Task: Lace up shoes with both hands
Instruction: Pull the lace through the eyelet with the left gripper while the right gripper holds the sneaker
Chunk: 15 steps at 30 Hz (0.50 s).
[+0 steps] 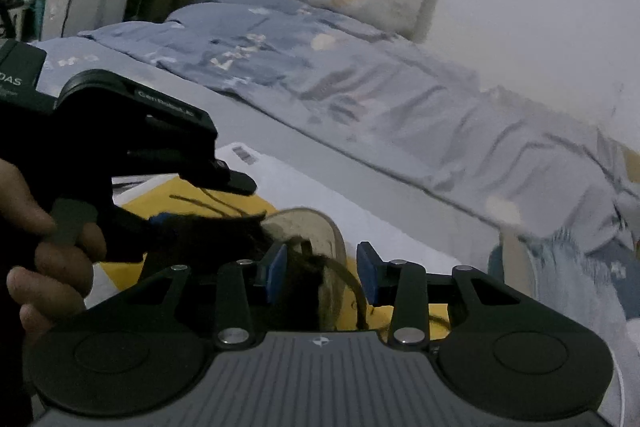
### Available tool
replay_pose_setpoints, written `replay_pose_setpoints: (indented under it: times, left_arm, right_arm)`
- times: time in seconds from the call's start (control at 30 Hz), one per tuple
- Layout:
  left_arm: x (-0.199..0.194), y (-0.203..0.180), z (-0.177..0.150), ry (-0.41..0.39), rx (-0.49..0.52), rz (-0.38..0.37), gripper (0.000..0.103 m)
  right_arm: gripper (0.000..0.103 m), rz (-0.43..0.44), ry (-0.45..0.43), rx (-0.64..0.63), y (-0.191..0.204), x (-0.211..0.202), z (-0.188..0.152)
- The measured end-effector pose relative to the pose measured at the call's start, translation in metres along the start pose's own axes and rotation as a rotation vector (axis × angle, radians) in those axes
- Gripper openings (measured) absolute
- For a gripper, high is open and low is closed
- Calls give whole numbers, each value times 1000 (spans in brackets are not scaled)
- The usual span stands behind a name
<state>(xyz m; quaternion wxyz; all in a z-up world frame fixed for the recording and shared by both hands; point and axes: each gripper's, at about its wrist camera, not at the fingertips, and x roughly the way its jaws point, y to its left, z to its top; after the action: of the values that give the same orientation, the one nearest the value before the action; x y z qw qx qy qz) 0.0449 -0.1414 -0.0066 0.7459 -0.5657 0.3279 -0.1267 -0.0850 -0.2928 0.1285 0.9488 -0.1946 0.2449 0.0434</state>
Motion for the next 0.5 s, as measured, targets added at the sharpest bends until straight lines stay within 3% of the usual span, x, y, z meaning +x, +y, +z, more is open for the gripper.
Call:
replay_pose_setpoints:
  times: [0.1,0.17,0.23,0.5]
  left_arm:
    - [-1,2,-1,2,-7,12,14]
    - [-2,2,0,1,-2,17,7]
    - [-3,1,0,-5,11,13,0]
    - [-10,-4,9,-56,62,11,0]
  right_arm:
    - [36,-28,44,20,-1,2,-4]
    - [16,-32,54,21,-1,3,-4]
    - [7,-30,58,23,0,3,-5]
    - [6,-36,49,23,4,4,-8]
